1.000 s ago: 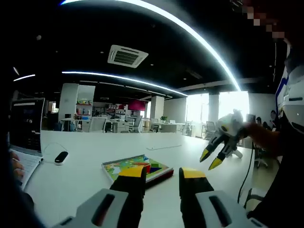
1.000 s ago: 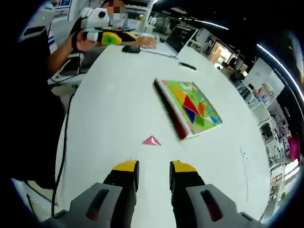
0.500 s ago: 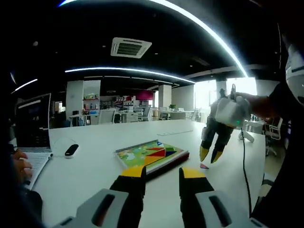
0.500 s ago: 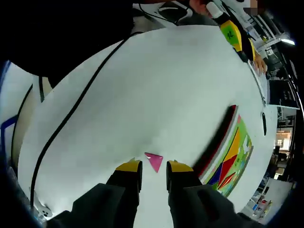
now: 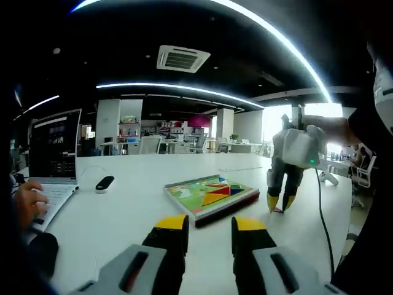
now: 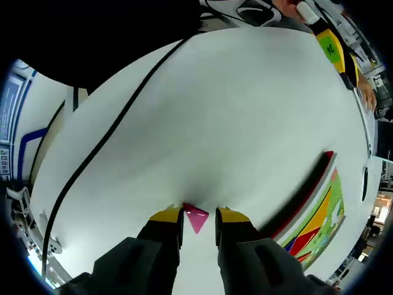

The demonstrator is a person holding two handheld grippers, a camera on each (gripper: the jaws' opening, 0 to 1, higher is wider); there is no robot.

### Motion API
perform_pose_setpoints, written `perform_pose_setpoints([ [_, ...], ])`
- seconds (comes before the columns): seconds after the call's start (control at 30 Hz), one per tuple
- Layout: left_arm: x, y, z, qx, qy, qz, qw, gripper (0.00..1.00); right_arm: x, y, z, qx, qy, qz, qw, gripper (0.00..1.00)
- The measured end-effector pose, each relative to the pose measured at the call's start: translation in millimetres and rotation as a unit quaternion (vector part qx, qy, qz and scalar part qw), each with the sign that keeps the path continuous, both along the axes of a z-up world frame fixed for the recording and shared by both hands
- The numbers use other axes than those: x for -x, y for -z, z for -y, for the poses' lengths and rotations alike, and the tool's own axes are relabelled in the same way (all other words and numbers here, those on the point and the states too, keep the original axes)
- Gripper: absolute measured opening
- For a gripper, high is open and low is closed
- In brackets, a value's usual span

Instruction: Pick up the tangram pieces one by one and place each piece onto its matching region on the pattern sheet, fitting the shapes together until the outline on the sheet is completely filled by the tangram pieces

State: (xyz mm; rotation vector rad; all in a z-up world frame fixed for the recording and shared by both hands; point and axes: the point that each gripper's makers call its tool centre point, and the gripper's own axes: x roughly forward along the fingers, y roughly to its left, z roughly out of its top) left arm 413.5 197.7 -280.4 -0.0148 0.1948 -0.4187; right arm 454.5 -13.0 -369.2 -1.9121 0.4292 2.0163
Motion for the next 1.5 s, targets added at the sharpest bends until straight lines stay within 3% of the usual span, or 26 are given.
perform_pose_setpoints([
  [0.17, -2.2, 0.4, -12, 0.000, -0.019, 0.006, 0.9998, 0.30, -2, 0.4, -4, -0.010, 0.027, -0.022, 0.9993, 0.18],
  [0.33, -6.0, 1.3, -17, -0.005, -0.029, 0.007, 0.9995, 0.30, -2, 0.8, -4, -0.014, 0.032, -0.022, 0.9992, 0.19],
  [0.47, -7.6, 0.9, -15, -0.004, -0.026, 0.008, 0.9996, 0.30, -9, -0.2, -11, -0.031, 0.064, -0.001, 0.9975, 0.28],
  [0.53, -8.7, 3.6, -13, -0.004, -0.025, 0.005, 0.9997, 0.30, -3, 1.7, -1, -0.006, 0.079, -0.014, 0.9967, 0.20],
  [0.6, -9.5, 7.1, -10, -0.002, -0.021, 0.001, 0.9998, 0.30, -3, 1.3, -2, -0.013, 0.073, -0.010, 0.9972, 0.18],
  [0.7, -10.7, 10.3, -6, -0.001, -0.017, -0.005, 0.9998, 0.30, -4, 1.3, -2, -0.013, 0.095, -0.010, 0.9953, 0.16],
  [0.73, -11.3, 10.5, -4, -0.003, -0.015, -0.008, 0.9998, 0.30, -4, 1.2, 0, -0.014, 0.127, -0.005, 0.9918, 0.14],
  [0.87, -10.2, 1.9, -7, -0.009, -0.021, 0.001, 0.9997, 0.30, -4, 1.0, 2, -0.031, 0.181, 0.001, 0.9831, 0.09],
  [1.03, -8.2, 0.6, -2, -0.006, -0.018, 0.010, 0.9998, 0.30, -9, -1.5, 0, -0.060, 0.202, 0.000, 0.9776, 0.14],
  [1.1, -8.4, 5.5, 4, -0.002, -0.010, 0.003, 0.9999, 0.30, -14, -3.1, -1, -0.071, 0.208, 0.003, 0.9755, 0.21],
  [1.17, -8.3, 7.5, 6, -0.007, -0.006, -0.003, 1.0000, 0.30, -19, -4.8, 2, -0.071, 0.217, 0.011, 0.9736, 0.21],
  [1.27, -7.5, 6.2, 7, -0.015, -0.002, -0.004, 0.9999, 0.30, -26, -9.8, 12, -0.066, 0.291, 0.011, 0.9543, 0.21],
  [1.33, -7.4, 4.4, 5, -0.017, -0.004, -0.001, 0.9998, 0.30, -25, -6.5, 11, -0.069, 0.321, -0.005, 0.9446, 0.21],
  [1.5, -7.6, 6.7, 2, -0.016, -0.013, -0.005, 0.9998, 0.30, -17, -1.3, 11, -0.065, 0.315, -0.025, 0.9467, 0.21],
])
